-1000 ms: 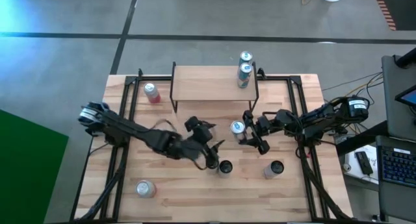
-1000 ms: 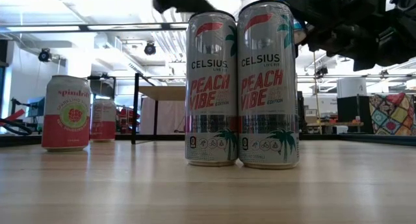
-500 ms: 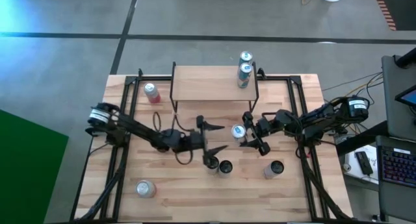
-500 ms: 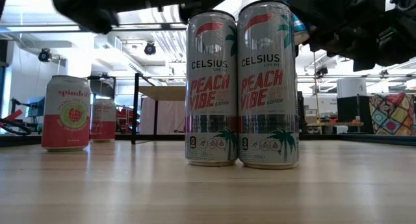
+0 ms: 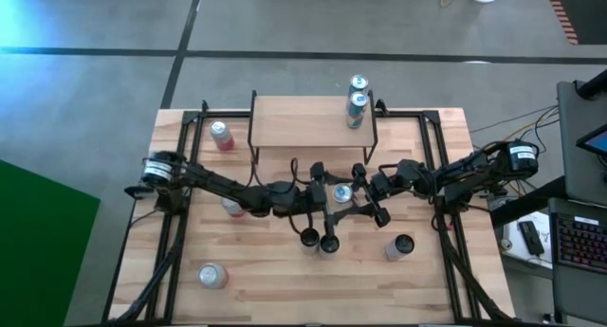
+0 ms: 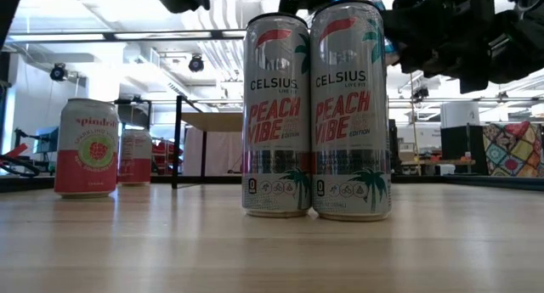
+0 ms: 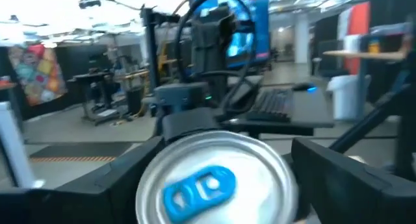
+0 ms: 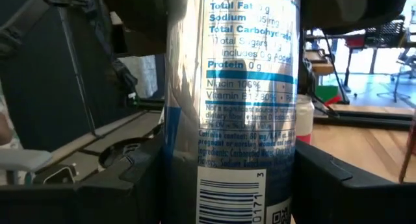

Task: Place canned beverage on shelf
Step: Put the blue soda can on the shelf aligned with the other blue soda cans

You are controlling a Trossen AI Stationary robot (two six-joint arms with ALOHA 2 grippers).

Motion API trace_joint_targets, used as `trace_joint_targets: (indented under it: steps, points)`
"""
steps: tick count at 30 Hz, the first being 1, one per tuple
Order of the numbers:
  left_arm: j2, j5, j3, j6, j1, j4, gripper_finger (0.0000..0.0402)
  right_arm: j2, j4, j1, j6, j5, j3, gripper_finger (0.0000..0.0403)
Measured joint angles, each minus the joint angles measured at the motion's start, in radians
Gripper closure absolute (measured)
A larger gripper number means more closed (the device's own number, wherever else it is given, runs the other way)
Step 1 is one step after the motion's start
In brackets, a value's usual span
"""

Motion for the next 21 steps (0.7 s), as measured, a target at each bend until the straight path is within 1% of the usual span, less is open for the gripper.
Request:
trace_joint_targets:
  steps: [2,7,10,13,21]
  points:
    - [-0.003,0.001,-0.020,-0.001,-0.001,0.026,0.0089,-0.019,0.005,0.000,-0.001,-0.019,-0.006,0.0172]
    - [-0.003,0.006,-0.064,-0.020,0.006,0.117,0.0091,-0.062,0.027,0.000,0.008,-0.023,-0.025,0.0172]
    - [-0.003,0.051,-0.067,-0.023,0.009,0.139,0.0091,-0.073,0.031,0.000,0.006,-0.027,-0.027,0.0172]
    - [-0.002,0.070,-0.057,-0.023,0.014,0.146,0.0091,-0.065,0.019,0.000,-0.002,-0.026,-0.028,0.0172]
    - [-0.002,0.077,-0.054,-0.068,0.031,0.133,0.0091,-0.062,0.023,0.000,0.000,-0.022,-0.028,0.0172]
